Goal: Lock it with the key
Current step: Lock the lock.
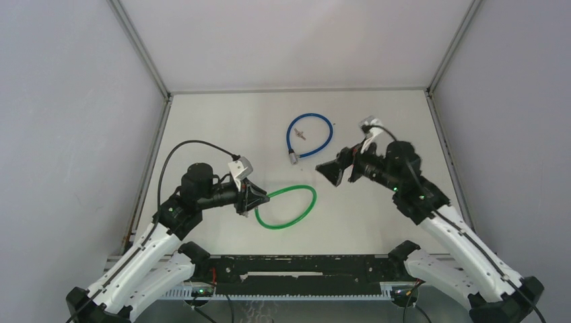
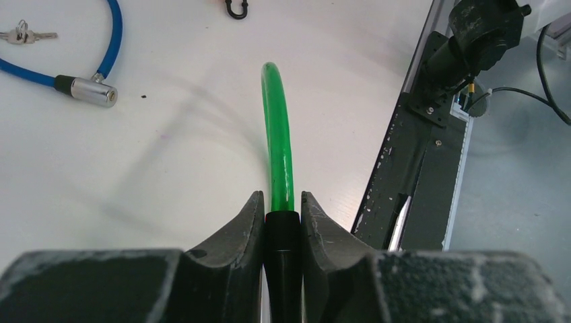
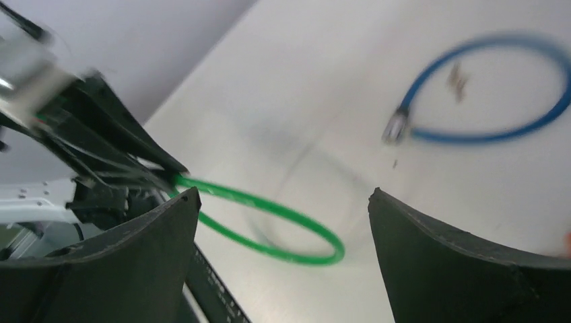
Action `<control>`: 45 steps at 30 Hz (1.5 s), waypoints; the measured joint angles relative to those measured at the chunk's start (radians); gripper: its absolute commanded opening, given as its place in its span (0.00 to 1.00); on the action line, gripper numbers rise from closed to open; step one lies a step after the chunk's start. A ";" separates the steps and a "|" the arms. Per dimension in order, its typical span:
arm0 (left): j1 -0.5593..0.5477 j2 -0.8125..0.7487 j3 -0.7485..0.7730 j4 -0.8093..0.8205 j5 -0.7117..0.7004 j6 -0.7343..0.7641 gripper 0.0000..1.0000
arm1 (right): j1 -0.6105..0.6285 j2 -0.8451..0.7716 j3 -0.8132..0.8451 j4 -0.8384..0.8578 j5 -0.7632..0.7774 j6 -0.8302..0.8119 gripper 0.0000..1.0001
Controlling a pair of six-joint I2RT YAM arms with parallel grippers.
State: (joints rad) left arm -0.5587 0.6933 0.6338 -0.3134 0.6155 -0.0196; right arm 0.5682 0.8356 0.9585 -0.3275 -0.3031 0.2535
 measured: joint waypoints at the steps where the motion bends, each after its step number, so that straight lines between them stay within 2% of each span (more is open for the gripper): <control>1: 0.000 0.000 0.000 0.000 -0.002 -0.004 0.00 | -0.005 -0.010 -0.116 0.065 -0.018 0.056 0.99; 2: 0.000 0.000 0.000 0.000 -0.004 -0.008 0.00 | -0.005 -0.008 -0.145 0.070 -0.023 0.072 0.99; 5: 0.000 -0.001 0.000 0.001 -0.010 -0.017 0.00 | 0.056 -0.026 -0.392 0.180 0.019 0.164 0.99; 6: 0.000 -0.001 0.000 0.001 -0.011 -0.019 0.00 | 0.108 -0.041 -0.473 0.211 0.078 0.186 0.99; 10: 0.000 -0.001 0.000 0.001 -0.011 -0.027 0.00 | 0.300 -0.051 -0.627 0.354 0.299 0.198 0.99; 14: 0.000 -0.001 0.000 0.004 -0.013 -0.035 0.00 | 0.402 0.071 -0.671 0.565 0.443 0.156 0.99; 20: 0.000 -0.001 0.000 0.005 -0.021 -0.044 0.00 | 0.425 0.358 -0.706 0.919 0.602 0.072 0.95; 23: 0.000 -0.001 0.000 0.005 -0.024 -0.050 0.00 | 0.435 0.479 -0.717 1.073 0.657 0.005 0.83; 26: 0.000 -0.001 0.000 0.005 -0.031 -0.053 0.00 | 0.442 0.551 -0.716 1.204 0.686 -0.069 0.62; 31: 0.001 -0.006 -0.019 0.017 -0.037 -0.060 0.00 | 0.455 0.569 -0.713 1.313 0.700 -0.145 0.30; 32: 0.001 -0.006 -0.021 0.017 -0.037 -0.060 0.00 | 0.455 0.569 -0.711 1.321 0.706 -0.160 0.22; 33: 0.001 -0.006 -0.022 0.017 -0.037 -0.060 0.00 | 0.454 0.569 -0.710 1.323 0.713 -0.174 0.07; 34: 0.001 -0.006 -0.023 0.021 -0.037 -0.060 0.00 | 0.454 0.569 -0.708 1.322 0.712 -0.189 0.00; 40: 0.006 -0.005 -0.023 0.045 -0.039 -0.061 0.01 | 0.462 0.531 -0.706 1.233 0.671 -0.267 0.00; 45: 0.006 0.005 -0.023 0.028 -0.035 -0.060 0.21 | 0.453 0.405 -0.677 1.057 0.644 -0.336 0.00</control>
State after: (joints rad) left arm -0.5529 0.6983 0.6113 -0.2852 0.5808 -0.0792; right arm 1.0214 1.2404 0.2817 0.7300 0.3408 -0.0826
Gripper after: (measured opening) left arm 0.250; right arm 0.064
